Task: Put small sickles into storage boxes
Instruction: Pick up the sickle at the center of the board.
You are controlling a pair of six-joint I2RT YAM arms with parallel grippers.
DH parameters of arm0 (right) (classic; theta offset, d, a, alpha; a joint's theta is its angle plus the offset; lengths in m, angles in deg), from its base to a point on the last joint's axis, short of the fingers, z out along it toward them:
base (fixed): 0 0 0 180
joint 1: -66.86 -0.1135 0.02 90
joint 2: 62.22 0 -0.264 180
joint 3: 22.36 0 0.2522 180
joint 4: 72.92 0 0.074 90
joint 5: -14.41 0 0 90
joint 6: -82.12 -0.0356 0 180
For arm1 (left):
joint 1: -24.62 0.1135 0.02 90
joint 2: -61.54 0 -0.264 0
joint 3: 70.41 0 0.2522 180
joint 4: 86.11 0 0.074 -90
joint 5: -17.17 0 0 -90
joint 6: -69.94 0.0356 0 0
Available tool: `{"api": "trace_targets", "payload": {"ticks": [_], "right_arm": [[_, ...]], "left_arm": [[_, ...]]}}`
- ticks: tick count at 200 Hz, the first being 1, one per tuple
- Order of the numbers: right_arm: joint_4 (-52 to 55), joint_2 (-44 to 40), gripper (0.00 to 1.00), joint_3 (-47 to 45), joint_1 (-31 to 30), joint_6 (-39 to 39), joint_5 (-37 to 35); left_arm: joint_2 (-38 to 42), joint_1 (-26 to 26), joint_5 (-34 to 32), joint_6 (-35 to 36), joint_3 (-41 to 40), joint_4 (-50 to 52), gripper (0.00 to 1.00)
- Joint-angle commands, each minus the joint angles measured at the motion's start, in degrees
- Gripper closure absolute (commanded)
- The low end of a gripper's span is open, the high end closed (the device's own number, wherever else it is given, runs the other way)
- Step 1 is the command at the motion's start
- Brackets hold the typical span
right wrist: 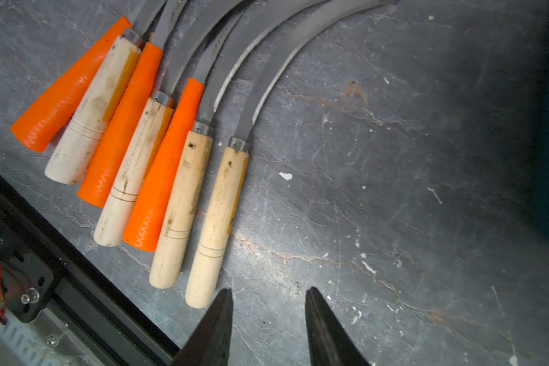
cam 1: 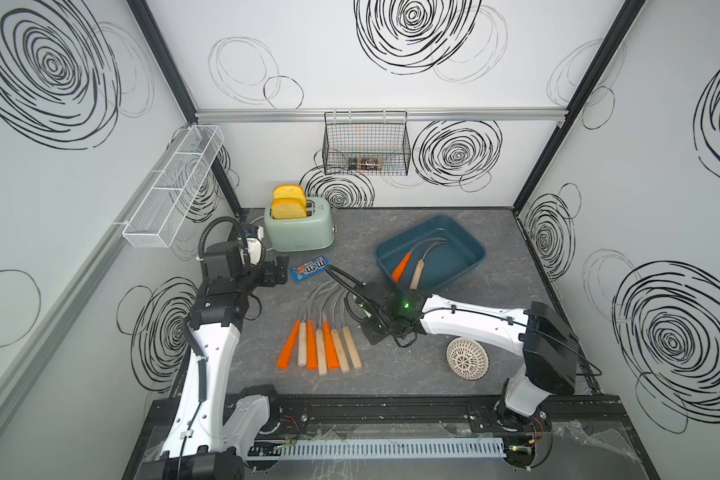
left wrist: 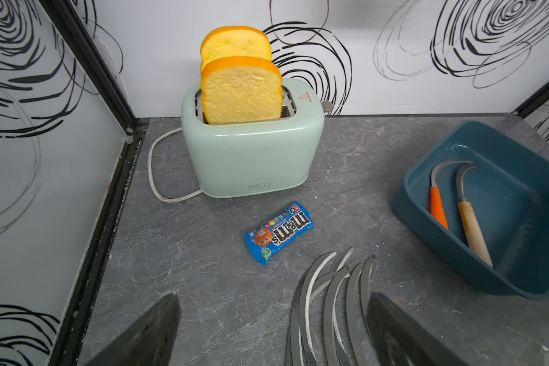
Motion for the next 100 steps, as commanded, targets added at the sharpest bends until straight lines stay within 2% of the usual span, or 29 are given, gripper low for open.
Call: {"api": "trace_targets", "payload": {"ticks": [1, 34, 66, 84, 100], "right_arm": [[-0.38, 1.07, 0.58, 2.44, -0.64, -1.72, 0.04], [1.33, 4.07, 0.59, 6.58, -1.46, -2.01, -0.05], [3.19, 5.21, 0.59, 7.02, -1.73, -1.29, 0.53], [3.62, 4.67, 0.59, 6.39, -1.72, -0.65, 0.50], [2.87, 4.39, 0.58, 6.07, -1.73, -0.21, 1.27]], "left_arm": [[-1.34, 1.64, 2.55, -0.21, 0.58, -3.01, 0.04], [-3.05, 3.77, 4.36, -0.35, 1.16, -4.24, 0.04], [-2.91, 6.36, 11.06, 0.20, 1.86, -3.10, 0.04], [-1.92, 6.76, 10.63, 0.77, 2.12, -3.02, 0.04], [-1.96, 6.86, 10.85, 4.62, 3.09, -0.67, 0.04]]}}
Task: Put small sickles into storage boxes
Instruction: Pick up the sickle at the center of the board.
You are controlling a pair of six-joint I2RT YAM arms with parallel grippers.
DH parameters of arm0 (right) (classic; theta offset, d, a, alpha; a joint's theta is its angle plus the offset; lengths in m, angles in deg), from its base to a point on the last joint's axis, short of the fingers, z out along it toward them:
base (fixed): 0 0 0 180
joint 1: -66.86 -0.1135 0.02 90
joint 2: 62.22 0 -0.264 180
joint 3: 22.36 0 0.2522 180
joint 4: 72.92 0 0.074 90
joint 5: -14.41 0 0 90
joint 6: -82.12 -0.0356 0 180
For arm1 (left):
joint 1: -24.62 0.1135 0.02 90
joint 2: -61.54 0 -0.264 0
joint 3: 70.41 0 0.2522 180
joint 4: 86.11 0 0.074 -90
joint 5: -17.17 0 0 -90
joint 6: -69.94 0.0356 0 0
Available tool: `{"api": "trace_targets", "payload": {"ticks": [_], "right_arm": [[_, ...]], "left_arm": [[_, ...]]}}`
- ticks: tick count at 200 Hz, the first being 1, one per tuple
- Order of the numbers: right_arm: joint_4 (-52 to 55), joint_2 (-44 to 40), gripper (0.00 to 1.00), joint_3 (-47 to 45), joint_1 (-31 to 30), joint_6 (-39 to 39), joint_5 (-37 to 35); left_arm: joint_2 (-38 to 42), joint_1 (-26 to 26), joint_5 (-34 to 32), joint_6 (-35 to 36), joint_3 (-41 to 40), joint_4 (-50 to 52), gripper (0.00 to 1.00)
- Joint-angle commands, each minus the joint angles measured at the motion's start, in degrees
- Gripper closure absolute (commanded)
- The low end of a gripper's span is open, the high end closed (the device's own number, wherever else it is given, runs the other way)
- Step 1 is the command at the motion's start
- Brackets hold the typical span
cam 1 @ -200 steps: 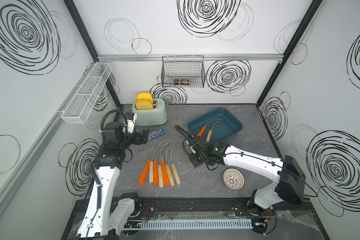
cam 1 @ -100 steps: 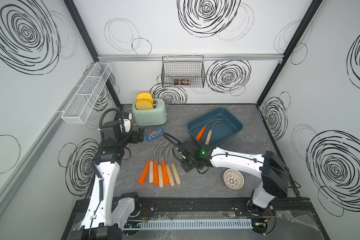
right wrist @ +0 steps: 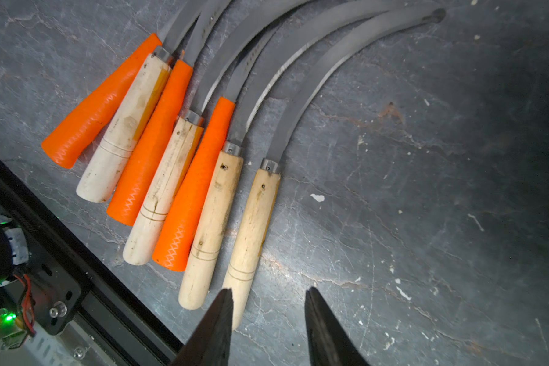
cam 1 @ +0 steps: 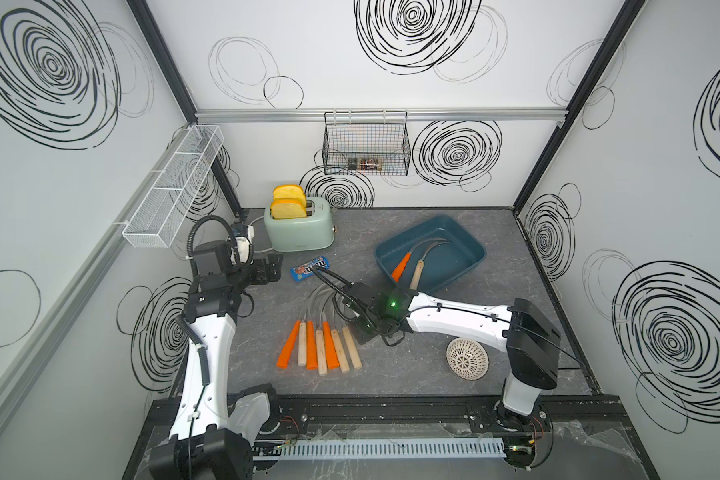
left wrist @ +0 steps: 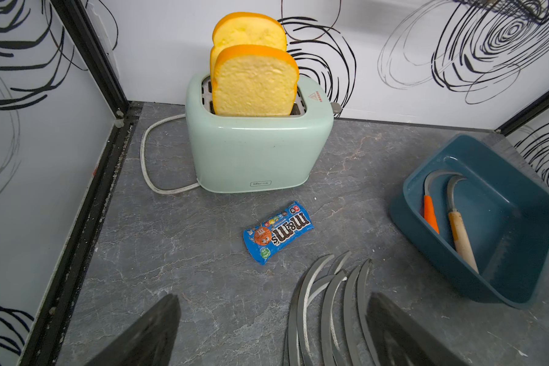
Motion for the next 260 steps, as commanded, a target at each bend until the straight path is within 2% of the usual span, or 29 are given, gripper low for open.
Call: {"api": "trace_targets", "payload": {"ticks": [1, 21, 53, 125, 173, 260], "right_arm": [[1.43, -0.39, 0.58, 0.21, -0.36, 0.69, 0.79], [0.55, 0.36, 0.58, -0.37, -0.36, 0.70, 1.77], [1.14, 2.68, 0.57, 0.38, -0.65, 0.20, 0.84], [-0.85, 4.67, 0.55, 1.24, -1.36, -1.58, 1.99], [1.91, 8.27, 0.55, 5.33, -2.27, -1.94, 1.52], [4.51, 11.83, 0.55, 8.96, -2.73, -2.99, 0.52]], "left_arm": [[1.07, 0.63, 2.62, 4.47, 3.01, 0.33, 0.04], [1.90, 1.77, 2.26, 7.49, 3.32, 3.51, 0.04], [4.82, 3.64, 4.28, 7.48, 0.90, 2.92, 0.04], [4.36, 4.17, 8.08, 7.42, -0.80, 2.10, 0.04], [3.63, 4.25, 8.79, 2.83, 0.79, -0.67, 0.04], [3.51, 6.26, 10.34, 2.76, 0.90, -0.01, 0.04]]}}
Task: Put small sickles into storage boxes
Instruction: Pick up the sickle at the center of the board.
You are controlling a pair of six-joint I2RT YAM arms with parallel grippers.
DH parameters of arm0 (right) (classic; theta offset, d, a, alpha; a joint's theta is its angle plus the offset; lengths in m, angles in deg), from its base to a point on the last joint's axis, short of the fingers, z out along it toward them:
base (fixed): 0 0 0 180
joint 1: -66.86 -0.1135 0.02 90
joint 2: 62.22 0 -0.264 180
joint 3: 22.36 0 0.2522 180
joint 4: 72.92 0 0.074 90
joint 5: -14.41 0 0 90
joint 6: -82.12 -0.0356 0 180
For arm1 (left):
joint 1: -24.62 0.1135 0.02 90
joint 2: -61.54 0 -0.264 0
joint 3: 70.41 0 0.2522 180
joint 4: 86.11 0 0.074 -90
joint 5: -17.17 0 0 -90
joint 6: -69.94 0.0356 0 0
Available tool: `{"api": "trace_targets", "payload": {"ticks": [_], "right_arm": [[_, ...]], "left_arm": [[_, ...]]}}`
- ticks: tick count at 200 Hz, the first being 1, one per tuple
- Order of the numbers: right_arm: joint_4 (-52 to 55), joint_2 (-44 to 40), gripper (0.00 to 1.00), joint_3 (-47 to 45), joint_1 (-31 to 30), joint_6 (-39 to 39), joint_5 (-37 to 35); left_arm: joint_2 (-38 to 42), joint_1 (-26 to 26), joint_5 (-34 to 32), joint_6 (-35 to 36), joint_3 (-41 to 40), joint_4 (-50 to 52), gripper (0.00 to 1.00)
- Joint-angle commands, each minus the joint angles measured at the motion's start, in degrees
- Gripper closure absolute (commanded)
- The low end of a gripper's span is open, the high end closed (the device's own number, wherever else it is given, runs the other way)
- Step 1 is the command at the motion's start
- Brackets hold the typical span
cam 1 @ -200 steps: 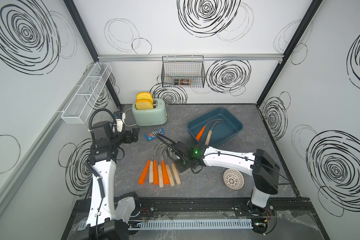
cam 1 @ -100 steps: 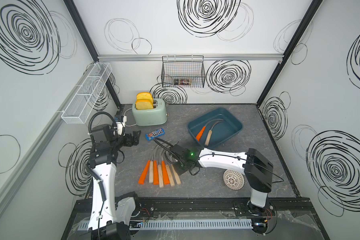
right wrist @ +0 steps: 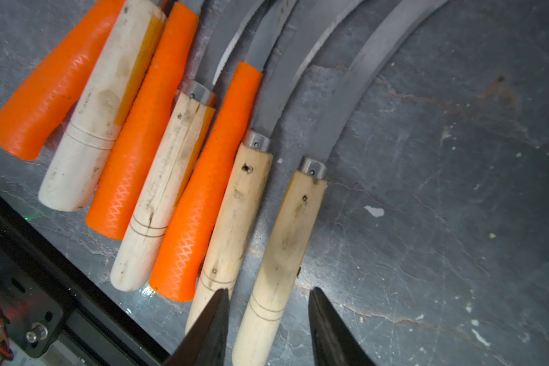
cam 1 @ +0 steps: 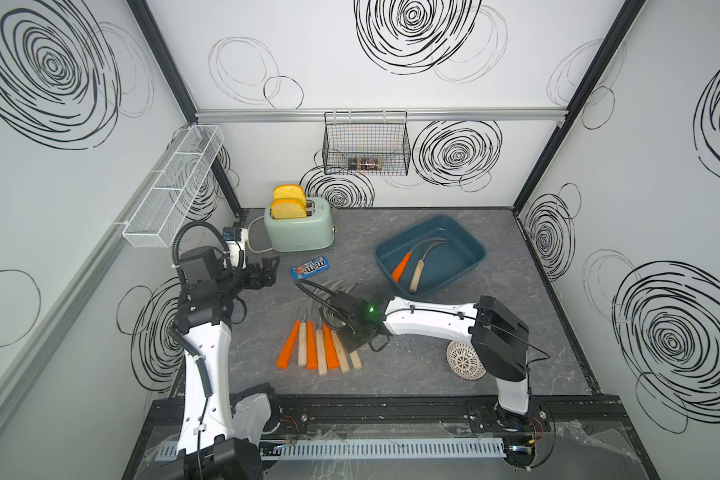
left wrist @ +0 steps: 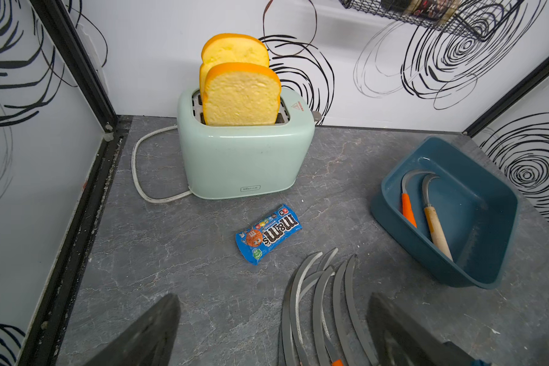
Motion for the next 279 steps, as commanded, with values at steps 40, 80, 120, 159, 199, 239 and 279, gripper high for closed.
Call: {"api": "trace_targets", "payload": {"ticks": [40, 80, 120, 159, 199, 239, 279], "right_arm": [[4.52, 3.36, 0.56, 3.76, -0.36, -0.85, -2.09], [4.97, 4.09, 0.56, 3.95, -0.34, -1.19, -2.46], [5.79, 5.70, 0.56, 5.29, -0.37, -1.46, -1.82], [6.02, 6.31, 0.56, 5.39, -0.33, -1.73, -1.75], [6.60, 7.65, 0.57, 6.15, -0.33, -1.80, -1.24], [7.09, 8.33, 0.57, 6.57, -0.33, -1.64, -1.25], [7.62, 9.01, 0.57, 6.74, -0.23, -1.73, -1.47]], "left_arm": [[-0.38, 1.79, 3.65, 0.46, 2.79, 0.07, 0.04], [-0.50, 3.25, 4.30, 0.94, 3.89, 1.11, 0.04], [-0.32, 3.68, 5.14, 1.01, 3.97, 1.44, 0.04], [-0.41, 3.99, 5.96, 1.68, 3.88, 1.87, 0.04], [-0.42, 4.20, 6.37, 2.00, 3.38, 1.96, 0.04], [-0.76, 4.39, 7.38, 2.00, 3.18, 1.79, 0.04], [-1.29, 4.52, 7.99, 2.05, 3.19, 1.36, 0.04]]}}
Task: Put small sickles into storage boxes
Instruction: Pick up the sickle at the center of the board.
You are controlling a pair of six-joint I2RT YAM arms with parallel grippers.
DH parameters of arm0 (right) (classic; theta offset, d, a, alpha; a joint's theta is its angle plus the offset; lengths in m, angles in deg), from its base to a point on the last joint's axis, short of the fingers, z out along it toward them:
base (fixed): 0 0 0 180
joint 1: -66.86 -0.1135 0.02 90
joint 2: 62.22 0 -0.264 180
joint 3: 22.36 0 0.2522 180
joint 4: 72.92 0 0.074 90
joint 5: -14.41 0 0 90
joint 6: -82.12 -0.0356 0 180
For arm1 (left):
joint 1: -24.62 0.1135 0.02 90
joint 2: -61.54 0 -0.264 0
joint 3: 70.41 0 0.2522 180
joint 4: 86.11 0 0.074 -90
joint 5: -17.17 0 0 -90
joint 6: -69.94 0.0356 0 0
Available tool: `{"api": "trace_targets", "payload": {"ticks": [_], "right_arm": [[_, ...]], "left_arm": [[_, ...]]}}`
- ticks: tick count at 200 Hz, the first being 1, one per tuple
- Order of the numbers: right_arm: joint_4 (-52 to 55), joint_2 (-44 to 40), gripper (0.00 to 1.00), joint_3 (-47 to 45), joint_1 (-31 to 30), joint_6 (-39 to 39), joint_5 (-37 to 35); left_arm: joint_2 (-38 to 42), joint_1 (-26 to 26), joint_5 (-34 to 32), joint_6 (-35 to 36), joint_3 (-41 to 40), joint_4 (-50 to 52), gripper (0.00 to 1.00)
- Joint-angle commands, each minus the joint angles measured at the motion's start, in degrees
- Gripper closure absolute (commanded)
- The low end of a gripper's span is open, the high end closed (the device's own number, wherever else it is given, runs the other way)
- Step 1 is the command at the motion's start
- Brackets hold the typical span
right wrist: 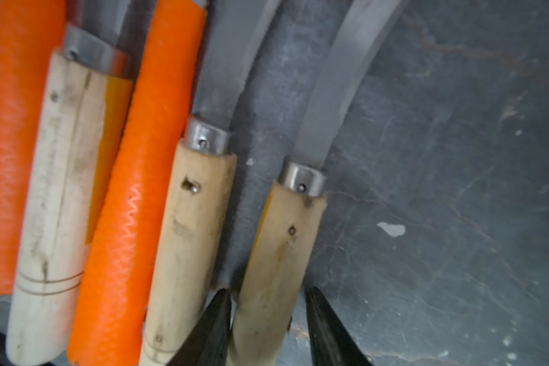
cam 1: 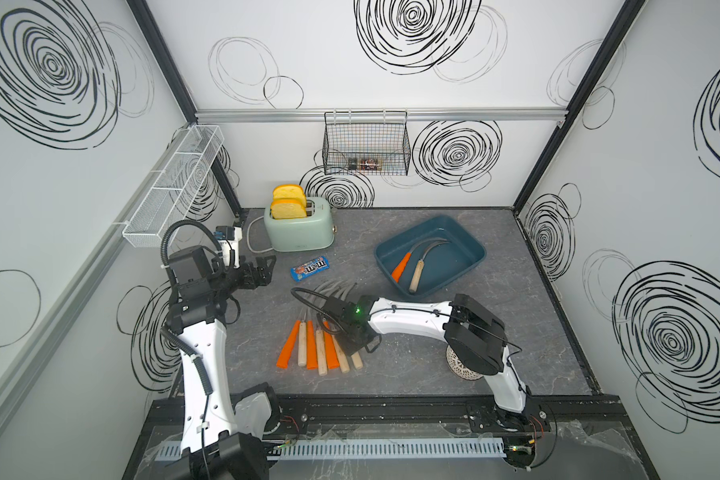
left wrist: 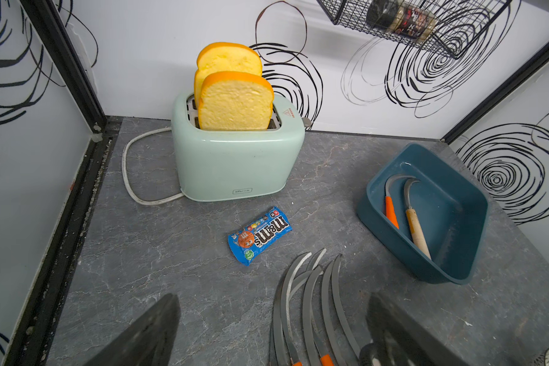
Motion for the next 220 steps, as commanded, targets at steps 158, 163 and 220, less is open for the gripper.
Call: {"api": "trace_targets", "payload": {"ticks": [158, 163, 220], "right_arm": [[5.72, 0.91, 0.58, 1.24, -0.33, -1.16, -2.62], [5.76, 0.87, 0.58, 1.27, -0.33, -1.19, -2.46], [6.49, 0.37, 0.59, 0.99, -0.76, -1.42, -2.32]], "left_arm": [[-0.78, -1.11, 5.65, 8.70, 0.12, 0.25, 0.04], [-0.72, -1.21, 5.72, 8.80, 0.05, 0.32, 0.04], [-0.33, -1.66, 6.51, 12.41, 0.54, 3.81, 0.04]]}}
